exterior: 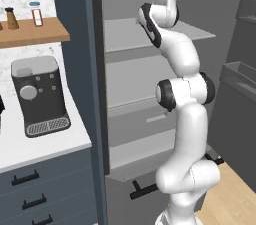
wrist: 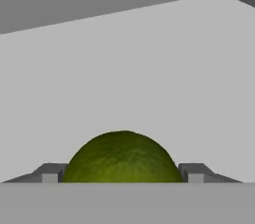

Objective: Place one lime and one chicken drumstick in each tupperware on the nearby counter, to pack two identical lunches.

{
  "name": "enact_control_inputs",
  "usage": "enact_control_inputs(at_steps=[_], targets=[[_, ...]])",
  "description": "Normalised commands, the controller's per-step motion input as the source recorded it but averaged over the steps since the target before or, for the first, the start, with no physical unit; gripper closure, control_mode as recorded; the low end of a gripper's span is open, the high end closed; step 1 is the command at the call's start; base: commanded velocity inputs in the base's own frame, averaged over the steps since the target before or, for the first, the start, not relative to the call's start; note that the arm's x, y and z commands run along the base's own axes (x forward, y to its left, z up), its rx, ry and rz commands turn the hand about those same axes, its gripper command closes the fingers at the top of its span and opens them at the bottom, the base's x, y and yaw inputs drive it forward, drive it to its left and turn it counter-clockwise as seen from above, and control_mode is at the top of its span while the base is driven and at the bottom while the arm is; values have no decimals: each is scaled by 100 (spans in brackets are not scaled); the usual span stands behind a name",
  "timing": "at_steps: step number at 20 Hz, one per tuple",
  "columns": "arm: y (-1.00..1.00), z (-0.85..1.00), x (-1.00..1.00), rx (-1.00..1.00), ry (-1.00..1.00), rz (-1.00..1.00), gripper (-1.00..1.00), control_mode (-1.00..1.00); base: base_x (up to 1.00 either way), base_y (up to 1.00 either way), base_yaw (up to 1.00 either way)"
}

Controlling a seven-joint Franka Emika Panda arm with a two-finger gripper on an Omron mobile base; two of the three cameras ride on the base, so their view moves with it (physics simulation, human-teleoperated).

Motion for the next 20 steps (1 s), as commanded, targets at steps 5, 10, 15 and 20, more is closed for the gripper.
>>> enact_control_inputs(at_steps=[5, 10, 15, 20], targets=[[0, -71, -50, -5, -23, 0, 100, -100, 0, 0, 0], [0, -100, -2, -12, -65, 0, 100, -100, 0, 0, 0], [6, -80, -9, -9, -70, 0, 100, -100, 0, 0, 0], [0, 74, -91, 11, 2, 0, 100, -100, 0, 0, 0]])
